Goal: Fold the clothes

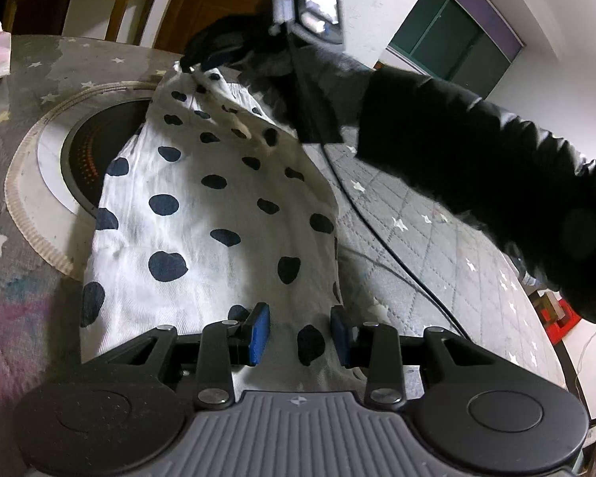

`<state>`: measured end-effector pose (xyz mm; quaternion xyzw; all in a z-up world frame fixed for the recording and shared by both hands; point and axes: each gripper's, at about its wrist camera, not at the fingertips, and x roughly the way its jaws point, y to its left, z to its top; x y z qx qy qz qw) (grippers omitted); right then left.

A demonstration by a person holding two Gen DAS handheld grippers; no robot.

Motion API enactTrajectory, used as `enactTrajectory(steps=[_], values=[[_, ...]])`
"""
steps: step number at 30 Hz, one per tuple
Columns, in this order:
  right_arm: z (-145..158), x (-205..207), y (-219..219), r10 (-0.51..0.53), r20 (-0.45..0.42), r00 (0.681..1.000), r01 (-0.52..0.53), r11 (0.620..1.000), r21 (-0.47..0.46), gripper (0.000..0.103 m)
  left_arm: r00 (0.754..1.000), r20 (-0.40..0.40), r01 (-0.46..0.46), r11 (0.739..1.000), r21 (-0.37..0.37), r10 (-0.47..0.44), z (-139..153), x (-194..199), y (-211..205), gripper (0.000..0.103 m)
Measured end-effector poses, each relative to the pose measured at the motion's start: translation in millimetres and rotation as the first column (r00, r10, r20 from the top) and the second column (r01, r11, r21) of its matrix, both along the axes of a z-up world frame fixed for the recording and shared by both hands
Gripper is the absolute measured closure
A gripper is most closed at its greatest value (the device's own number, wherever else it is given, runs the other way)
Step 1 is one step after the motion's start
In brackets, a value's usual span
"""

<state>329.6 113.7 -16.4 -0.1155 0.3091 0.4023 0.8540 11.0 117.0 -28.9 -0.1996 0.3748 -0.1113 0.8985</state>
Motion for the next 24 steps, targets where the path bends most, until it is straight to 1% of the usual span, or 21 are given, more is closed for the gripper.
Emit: enactTrajectory(steps=[2, 3, 4, 6, 7, 9, 15, 20, 22, 23, 24], values=[[10, 4, -14, -0.014, -0.014, 1.0, 0.014, 0.999, 0.032, 0.069, 1.0, 0.002, -0.002, 1.0, 0.001, 0.002, 2, -1, 0, 0.065], [15, 6, -20, -0.02, -0.021, 1.0, 0.021, 0.999, 0.048, 0.059, 1.0, 0.003, -0.004, 1.0, 0.002, 0.004, 3, -1, 1, 0.065], [19, 9, -31, -0.021, -0.03, 0.999, 0.022, 0.998, 0.053, 0.056, 1.0, 0.007, -0.006, 1.0, 0.004, 0.006, 5, -2, 1, 0.065], [19, 10, -44, -0.032, -0.019, 0.999, 0.033, 0.999, 0.031, 0.055, 1.0, 0.022, -0.014, 1.0, 0.013, 0.014, 11, -6, 3, 0.063], [17, 11, -50, -0.041, -0.025, 0.999, 0.041, 0.999, 0.019, 0.054, 0.999, 0.03, -0.018, 1.0, 0.018, 0.017, 13, -7, 4, 0.06], [12, 17, -58, -0.065, -0.05, 0.997, 0.066, 0.998, 0.013, 0.051, 0.999, 0.04, -0.031, 0.999, 0.028, 0.03, 19, -11, 8, 0.059], [-11, 33, -71, -0.115, -0.111, 0.987, 0.119, 0.992, 0.031, 0.05, 0.997, 0.038, -0.068, 0.996, 0.053, 0.066, 28, -22, 18, 0.056], [-28, 40, -70, -0.119, -0.149, 0.982, 0.126, 0.991, 0.036, 0.052, 0.996, 0.021, -0.084, 0.995, 0.062, 0.083, 29, -30, 22, 0.055], [-30, 40, -69, -0.122, -0.151, 0.981, 0.13, 0.99, 0.046, 0.053, 0.996, 0.015, -0.094, 0.994, 0.063, 0.093, 29, -33, 24, 0.055], [-30, 39, -69, -0.124, -0.151, 0.981, 0.133, 0.99, 0.051, 0.055, 0.995, 0.012, -0.099, 0.993, 0.063, 0.098, 29, -35, 25, 0.055], [-31, 39, -69, -0.125, -0.152, 0.98, 0.135, 0.989, 0.056, 0.067, 0.995, 0.009, -0.104, 0.992, 0.065, 0.104, 29, -37, 26, 0.055]])
